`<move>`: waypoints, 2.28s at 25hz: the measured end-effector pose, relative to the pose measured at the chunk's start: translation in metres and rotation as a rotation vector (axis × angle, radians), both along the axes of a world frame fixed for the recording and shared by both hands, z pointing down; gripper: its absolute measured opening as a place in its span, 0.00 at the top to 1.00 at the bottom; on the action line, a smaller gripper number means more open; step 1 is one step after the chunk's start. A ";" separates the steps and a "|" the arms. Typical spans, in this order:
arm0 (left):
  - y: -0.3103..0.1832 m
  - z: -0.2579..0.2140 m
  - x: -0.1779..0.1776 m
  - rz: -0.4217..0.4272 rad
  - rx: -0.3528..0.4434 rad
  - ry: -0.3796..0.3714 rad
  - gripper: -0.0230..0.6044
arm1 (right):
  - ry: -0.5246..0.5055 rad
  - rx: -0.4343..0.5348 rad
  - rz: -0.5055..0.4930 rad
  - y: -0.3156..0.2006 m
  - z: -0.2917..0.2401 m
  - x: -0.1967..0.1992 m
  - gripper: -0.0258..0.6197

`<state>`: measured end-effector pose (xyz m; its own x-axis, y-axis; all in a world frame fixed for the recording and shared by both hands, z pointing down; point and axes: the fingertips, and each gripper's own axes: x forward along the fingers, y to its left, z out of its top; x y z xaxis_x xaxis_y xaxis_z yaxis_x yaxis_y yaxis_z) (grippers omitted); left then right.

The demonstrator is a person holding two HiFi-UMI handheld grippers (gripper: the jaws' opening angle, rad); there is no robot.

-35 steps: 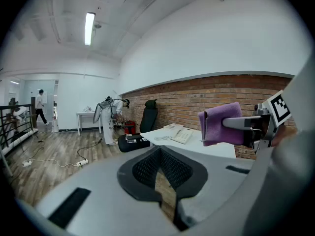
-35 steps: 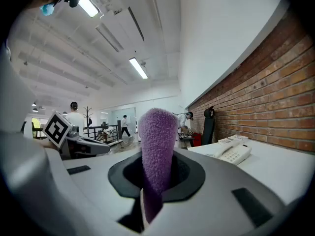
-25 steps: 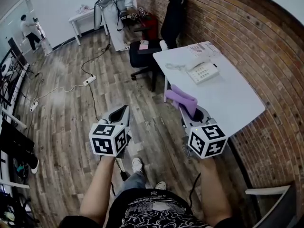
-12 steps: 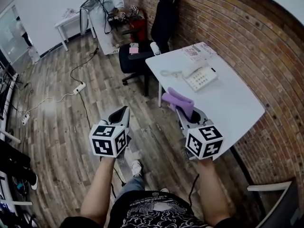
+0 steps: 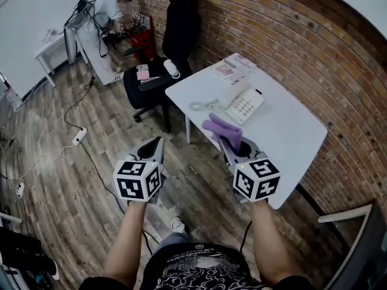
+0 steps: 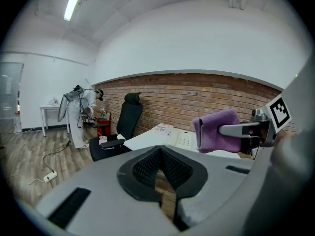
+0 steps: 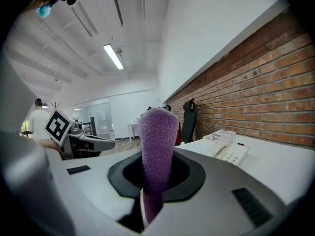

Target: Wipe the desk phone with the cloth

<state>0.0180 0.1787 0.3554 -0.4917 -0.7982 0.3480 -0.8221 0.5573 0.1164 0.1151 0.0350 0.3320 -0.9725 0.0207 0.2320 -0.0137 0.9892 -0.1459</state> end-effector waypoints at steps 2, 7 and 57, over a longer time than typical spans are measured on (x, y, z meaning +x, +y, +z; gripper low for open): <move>-0.005 0.000 -0.015 0.037 0.002 0.003 0.95 | 0.007 0.000 0.034 -0.001 0.001 -0.012 0.89; -0.010 0.002 -0.048 0.098 0.009 0.012 0.95 | 0.016 0.009 0.095 0.000 -0.001 -0.037 0.89; -0.373 0.061 -0.149 0.583 -0.100 0.038 0.95 | 0.080 0.002 0.550 -0.330 0.046 -0.103 0.89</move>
